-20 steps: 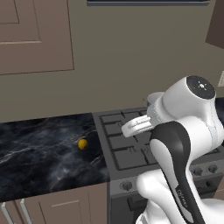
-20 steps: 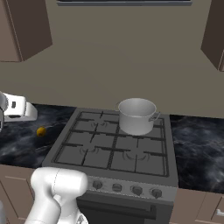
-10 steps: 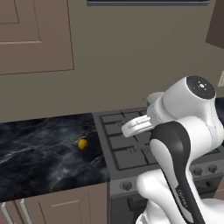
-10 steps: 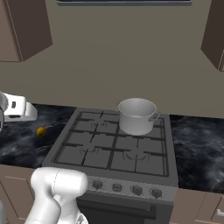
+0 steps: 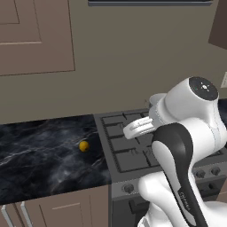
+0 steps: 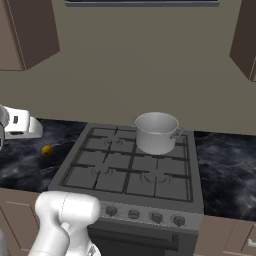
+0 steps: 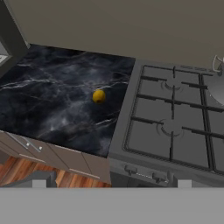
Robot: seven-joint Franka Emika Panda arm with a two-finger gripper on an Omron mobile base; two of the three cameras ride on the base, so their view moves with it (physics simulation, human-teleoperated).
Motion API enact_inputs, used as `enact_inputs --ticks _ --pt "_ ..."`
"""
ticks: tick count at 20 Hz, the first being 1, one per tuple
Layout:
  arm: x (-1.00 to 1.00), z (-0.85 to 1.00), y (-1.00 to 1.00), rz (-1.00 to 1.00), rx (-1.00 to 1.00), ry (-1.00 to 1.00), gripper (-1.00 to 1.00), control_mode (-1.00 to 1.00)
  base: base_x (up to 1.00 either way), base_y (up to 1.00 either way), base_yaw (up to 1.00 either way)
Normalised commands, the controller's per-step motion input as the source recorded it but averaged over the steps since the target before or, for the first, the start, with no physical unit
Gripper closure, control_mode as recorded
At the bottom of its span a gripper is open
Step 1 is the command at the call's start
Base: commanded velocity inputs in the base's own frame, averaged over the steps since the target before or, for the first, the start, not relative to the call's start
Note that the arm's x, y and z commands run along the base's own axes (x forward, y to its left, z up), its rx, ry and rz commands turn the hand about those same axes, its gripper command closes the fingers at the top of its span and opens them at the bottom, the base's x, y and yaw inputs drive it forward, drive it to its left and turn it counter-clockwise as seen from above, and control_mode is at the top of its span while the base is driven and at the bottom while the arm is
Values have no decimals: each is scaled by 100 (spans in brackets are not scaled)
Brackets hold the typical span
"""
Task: Turn on the burner for the pot on the stove. Wait thirty seconds for the pot to heat up. Then add the lemon to the pot.
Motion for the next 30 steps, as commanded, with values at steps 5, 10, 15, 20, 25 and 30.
enact_inputs --ticks 5,10,15,20,25,30 --pt "0 0 0 0 0 0 -100 -100 0 0 0" --pt "0 0 0 0 0 0 -100 -100 0 0 0" --pt "0 0 0 0 0 0 -100 -100 0 0 0" --pt "0 0 0 0 0 0 -100 -100 0 0 0" --pt "0 0 3 0 0 0 -100 -100 0 0 0" --pt "7 -15 27 0 0 2 -100 -100 0 0 0"
